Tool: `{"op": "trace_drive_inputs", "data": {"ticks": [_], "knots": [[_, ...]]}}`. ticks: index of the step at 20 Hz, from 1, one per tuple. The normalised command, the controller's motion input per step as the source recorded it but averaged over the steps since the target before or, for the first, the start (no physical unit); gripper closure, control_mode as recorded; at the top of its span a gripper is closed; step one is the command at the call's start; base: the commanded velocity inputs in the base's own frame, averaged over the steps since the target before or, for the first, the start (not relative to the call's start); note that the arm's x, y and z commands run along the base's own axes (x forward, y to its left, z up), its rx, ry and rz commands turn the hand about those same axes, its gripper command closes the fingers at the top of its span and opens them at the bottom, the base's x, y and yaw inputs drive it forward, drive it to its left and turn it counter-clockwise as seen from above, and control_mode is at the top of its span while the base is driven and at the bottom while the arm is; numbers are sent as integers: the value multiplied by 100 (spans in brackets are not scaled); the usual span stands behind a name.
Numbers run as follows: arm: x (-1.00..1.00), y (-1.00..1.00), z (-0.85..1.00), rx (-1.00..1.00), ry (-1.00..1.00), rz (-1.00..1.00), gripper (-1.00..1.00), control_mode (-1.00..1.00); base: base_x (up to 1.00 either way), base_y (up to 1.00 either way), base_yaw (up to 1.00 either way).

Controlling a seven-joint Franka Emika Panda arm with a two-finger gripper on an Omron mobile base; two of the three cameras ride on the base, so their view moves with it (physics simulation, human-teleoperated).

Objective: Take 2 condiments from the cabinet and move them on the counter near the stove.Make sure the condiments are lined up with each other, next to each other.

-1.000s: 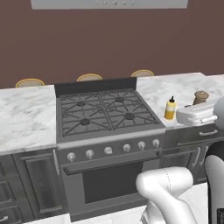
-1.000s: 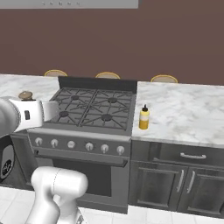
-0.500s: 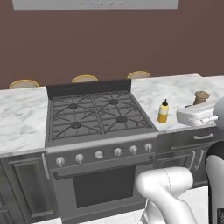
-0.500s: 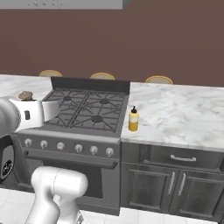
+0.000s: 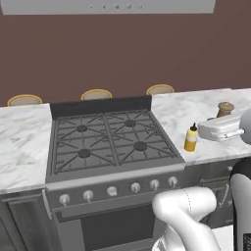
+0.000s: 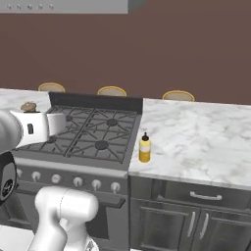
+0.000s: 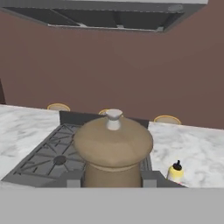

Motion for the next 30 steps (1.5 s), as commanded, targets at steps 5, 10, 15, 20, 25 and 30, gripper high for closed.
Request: {"op": "trace_drive_inputs", "data": {"ticks": [5, 10, 15, 20, 25, 30], "knots": [[0, 0, 0, 0, 0, 0, 100, 100, 54, 0, 5], [0, 0, 0, 0, 0, 0, 100, 100, 45, -1, 3], [0, 0, 0, 0, 0, 0, 100, 100, 25, -12, 0], [0, 0, 0, 0, 0, 0, 100, 100, 23, -6, 0], [0, 0, 0, 0, 0, 0, 100, 100, 5, 0, 0], [0, 0, 0, 0, 0, 0, 100, 100, 5, 0, 0]]}}
